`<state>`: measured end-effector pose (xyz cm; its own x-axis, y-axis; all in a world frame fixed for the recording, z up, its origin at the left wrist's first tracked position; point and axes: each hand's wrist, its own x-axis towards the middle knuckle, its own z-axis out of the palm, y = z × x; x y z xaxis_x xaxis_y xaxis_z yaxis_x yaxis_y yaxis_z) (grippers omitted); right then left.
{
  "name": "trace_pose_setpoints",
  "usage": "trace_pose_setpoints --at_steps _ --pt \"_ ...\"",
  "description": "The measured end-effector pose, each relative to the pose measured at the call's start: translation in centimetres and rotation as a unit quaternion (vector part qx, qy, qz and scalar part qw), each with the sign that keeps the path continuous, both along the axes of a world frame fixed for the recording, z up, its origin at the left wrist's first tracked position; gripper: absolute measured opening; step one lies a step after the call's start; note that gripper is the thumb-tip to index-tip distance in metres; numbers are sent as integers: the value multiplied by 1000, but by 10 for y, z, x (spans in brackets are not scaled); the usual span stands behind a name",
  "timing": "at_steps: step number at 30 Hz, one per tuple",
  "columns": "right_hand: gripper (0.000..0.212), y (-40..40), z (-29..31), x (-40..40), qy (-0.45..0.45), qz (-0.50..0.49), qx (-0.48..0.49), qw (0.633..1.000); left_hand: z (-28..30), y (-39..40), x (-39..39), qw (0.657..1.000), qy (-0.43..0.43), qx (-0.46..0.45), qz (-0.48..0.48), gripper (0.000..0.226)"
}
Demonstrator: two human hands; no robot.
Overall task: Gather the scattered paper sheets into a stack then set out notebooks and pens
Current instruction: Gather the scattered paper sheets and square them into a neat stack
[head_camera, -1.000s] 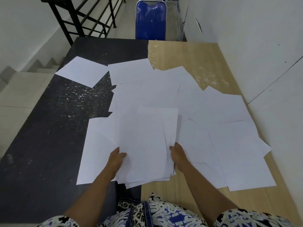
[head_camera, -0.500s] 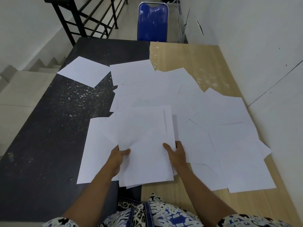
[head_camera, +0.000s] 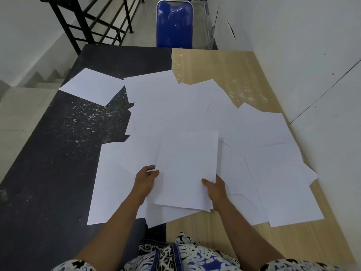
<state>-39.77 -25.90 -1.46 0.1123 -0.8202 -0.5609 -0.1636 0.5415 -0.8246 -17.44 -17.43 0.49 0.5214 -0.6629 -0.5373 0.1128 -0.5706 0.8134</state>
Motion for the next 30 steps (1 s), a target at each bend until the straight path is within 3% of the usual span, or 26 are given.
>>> trace_pose_setpoints --at_steps 7,17,23,26,30 --pt "38 -19 3 -6 -34 -118 19 992 9 -35 -2 1000 -5 -28 -8 30" --pt "38 -101 15 13 -67 -186 -18 980 10 -142 12 978 -141 -54 -142 20" --pt "36 -143 7 27 -70 -209 -28 975 -9 -204 31 932 -273 -9 -237 42" --pt "33 -155 -2 32 -64 -200 -30 977 -16 -233 41 928 -313 -4 -203 49" --pt "39 -162 -15 33 -40 -164 -31 985 -20 -266 55 925 -338 115 -131 77"
